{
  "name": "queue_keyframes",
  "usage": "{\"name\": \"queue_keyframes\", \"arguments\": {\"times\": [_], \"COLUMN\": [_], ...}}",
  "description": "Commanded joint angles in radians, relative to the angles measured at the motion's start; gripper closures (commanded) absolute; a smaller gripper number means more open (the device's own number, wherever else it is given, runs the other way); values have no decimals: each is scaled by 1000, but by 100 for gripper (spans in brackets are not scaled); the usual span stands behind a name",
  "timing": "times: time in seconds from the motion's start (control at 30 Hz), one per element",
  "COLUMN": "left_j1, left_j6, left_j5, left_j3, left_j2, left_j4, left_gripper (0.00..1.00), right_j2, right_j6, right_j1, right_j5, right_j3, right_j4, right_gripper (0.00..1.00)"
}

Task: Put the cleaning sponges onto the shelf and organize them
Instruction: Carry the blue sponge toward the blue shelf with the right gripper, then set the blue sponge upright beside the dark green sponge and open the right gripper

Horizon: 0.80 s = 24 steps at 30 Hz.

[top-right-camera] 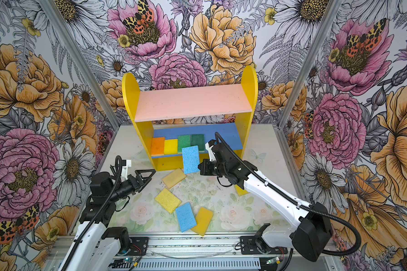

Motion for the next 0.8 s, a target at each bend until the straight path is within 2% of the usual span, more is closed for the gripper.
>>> {"name": "queue_keyframes", "arguments": {"times": [0.0, 0.17, 0.43, 0.6, 0.77], "left_j1": [11, 20, 22, 25, 33], "left_j6": [28, 26, 23, 24, 34], "left_j5": [18, 21, 22, 22, 8], "left_j3": [18, 15, 15, 15, 25], "left_j2": [-6, 0, -3, -2, -11], "left_j4": [-11, -7, -10, -10, -34], "left_gripper": [1, 1, 1, 1, 1], "right_j2": [-52, -92, -106, -83, -12], "right_j6": [-37, -59, -95, -149, -195], "right_j1": [-32, -92, -177, -211, -238], "right_j5": [76, 157, 180, 210, 186], "right_j3": [42, 61, 90, 138, 183], "right_j4": [-73, -156, -198, -248, -259], "right_gripper": [100, 100, 100, 100, 100]}}
